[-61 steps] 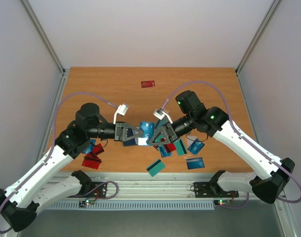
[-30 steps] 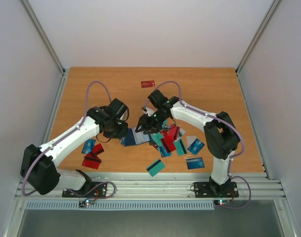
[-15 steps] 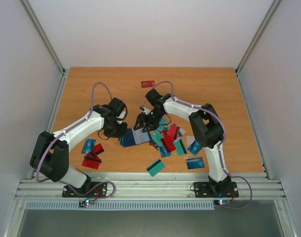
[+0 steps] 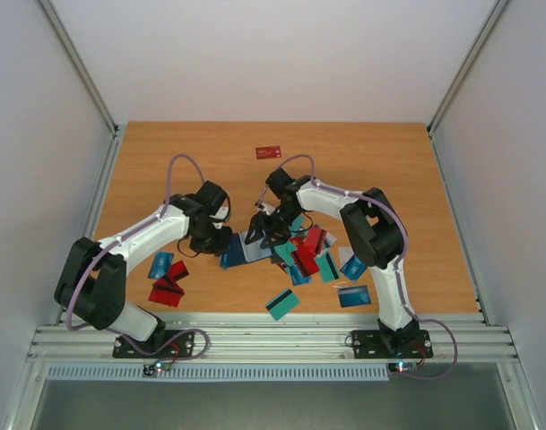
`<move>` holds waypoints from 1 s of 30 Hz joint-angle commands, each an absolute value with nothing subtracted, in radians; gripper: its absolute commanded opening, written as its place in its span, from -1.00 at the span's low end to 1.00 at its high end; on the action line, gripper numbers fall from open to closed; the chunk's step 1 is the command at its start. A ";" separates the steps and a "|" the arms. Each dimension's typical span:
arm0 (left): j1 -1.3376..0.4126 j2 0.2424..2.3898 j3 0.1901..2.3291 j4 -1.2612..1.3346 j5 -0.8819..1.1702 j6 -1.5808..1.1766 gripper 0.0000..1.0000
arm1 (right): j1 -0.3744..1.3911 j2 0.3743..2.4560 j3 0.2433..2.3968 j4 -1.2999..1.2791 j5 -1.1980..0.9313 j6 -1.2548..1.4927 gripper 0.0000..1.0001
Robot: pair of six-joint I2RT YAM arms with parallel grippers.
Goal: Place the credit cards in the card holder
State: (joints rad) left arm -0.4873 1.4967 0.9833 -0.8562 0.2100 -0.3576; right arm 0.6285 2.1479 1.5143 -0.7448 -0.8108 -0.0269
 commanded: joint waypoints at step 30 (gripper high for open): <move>-0.483 1.526 0.946 -0.832 0.218 -0.334 -0.99 | 0.613 2.157 1.466 -0.751 -0.832 -0.117 0.24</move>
